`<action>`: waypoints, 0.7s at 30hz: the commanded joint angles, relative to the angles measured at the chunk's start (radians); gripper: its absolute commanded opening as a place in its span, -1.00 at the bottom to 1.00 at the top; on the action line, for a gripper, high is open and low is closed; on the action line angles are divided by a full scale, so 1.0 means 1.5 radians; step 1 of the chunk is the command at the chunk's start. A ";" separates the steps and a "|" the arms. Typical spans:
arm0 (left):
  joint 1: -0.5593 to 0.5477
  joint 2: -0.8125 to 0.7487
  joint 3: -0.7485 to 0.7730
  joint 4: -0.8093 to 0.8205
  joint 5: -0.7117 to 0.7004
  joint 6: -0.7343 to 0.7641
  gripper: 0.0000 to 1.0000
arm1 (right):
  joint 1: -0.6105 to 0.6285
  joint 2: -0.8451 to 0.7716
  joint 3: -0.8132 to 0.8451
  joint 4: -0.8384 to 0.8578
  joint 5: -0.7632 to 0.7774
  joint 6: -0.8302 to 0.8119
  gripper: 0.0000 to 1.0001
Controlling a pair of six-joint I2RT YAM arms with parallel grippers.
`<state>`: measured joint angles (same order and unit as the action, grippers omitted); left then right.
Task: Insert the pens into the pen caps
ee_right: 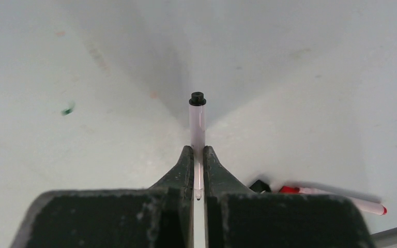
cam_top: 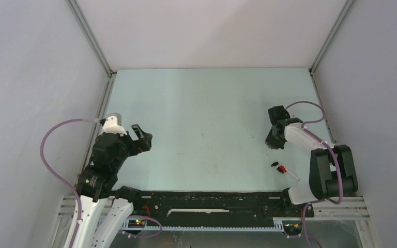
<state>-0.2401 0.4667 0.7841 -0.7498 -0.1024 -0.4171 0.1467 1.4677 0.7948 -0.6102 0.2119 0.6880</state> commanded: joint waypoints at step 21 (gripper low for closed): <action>-0.007 -0.014 -0.127 0.272 0.201 -0.081 0.87 | 0.259 -0.200 0.076 0.086 -0.312 -0.151 -1.00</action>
<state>-0.2428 0.4564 0.6518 -0.5419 0.1097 -0.4332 0.5167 1.2289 0.8669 -0.5163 -0.1692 0.4839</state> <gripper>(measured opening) 0.948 0.030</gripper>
